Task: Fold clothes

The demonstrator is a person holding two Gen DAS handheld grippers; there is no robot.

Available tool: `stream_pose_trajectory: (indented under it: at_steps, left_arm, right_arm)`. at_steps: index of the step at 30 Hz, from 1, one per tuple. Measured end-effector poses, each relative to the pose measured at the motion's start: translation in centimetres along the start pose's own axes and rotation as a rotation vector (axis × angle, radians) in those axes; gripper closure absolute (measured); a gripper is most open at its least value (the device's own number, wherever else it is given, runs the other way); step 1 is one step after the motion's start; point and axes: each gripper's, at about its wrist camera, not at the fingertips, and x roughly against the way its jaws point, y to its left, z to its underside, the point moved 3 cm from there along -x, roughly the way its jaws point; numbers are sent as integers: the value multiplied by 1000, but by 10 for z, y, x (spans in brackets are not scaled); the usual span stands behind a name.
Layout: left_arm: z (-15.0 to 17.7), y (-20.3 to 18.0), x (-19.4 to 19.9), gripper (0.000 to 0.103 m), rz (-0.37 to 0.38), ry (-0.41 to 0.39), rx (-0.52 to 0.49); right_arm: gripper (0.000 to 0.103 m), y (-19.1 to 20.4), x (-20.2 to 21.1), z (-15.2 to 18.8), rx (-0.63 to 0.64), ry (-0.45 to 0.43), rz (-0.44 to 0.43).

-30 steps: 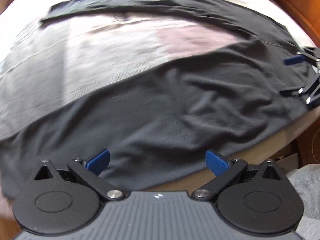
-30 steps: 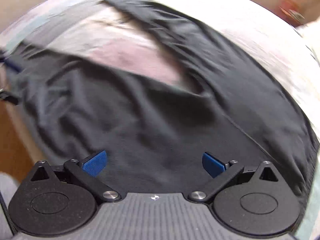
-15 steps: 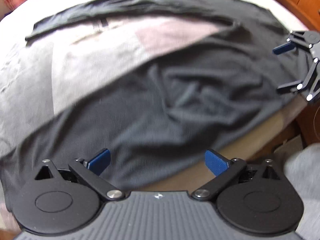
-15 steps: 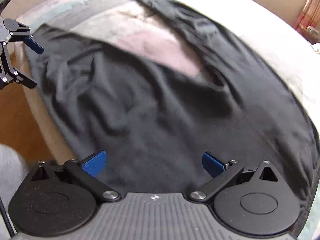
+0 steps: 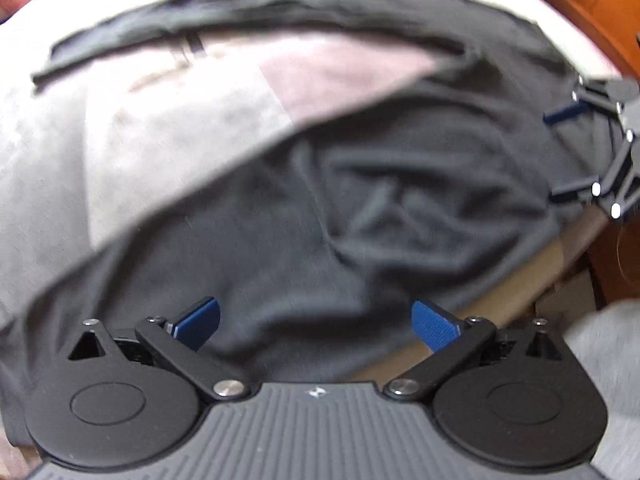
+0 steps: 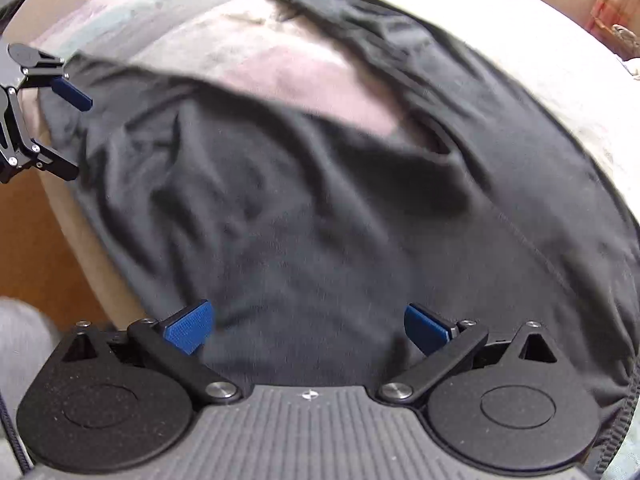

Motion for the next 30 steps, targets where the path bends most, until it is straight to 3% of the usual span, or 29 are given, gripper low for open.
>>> stream_pose_trajectory:
  at_steps: [3,7,13,18,20,23,26,30]
  left_arm:
    - [-17,13,-1,1,-29,-57,25]
    - [-17,38,-15,2,-78,-28,98]
    - [11,75,-16,1,-138,32,224]
    - [14,83,-10,1,-154,25,272]
    - [14,83,-7,1,-158,10,269]
    - [14,84,-6,1,-163,2,272]
    - [18,87,-11,1,-167,15,296]
    - [21,91,-15,1,-159,19,309]
  right_arm:
    - [0,-1,-7,-33,-23,-88,1]
    - [0,7,-26,-70,-89,-146,-91]
    - [0,41,-57,-102,-3,-154,-225]
    - [0,38,-73,-120,-43,-148,-152]
    - [0,33,-64,-124,-83,-166,-165]
    - [0,43,-47,-119,-31,-195,-195]
    - [0,59,-48,-107,-6,-141,-253]
    - [0,67,-73,-105,4,-131,-209]
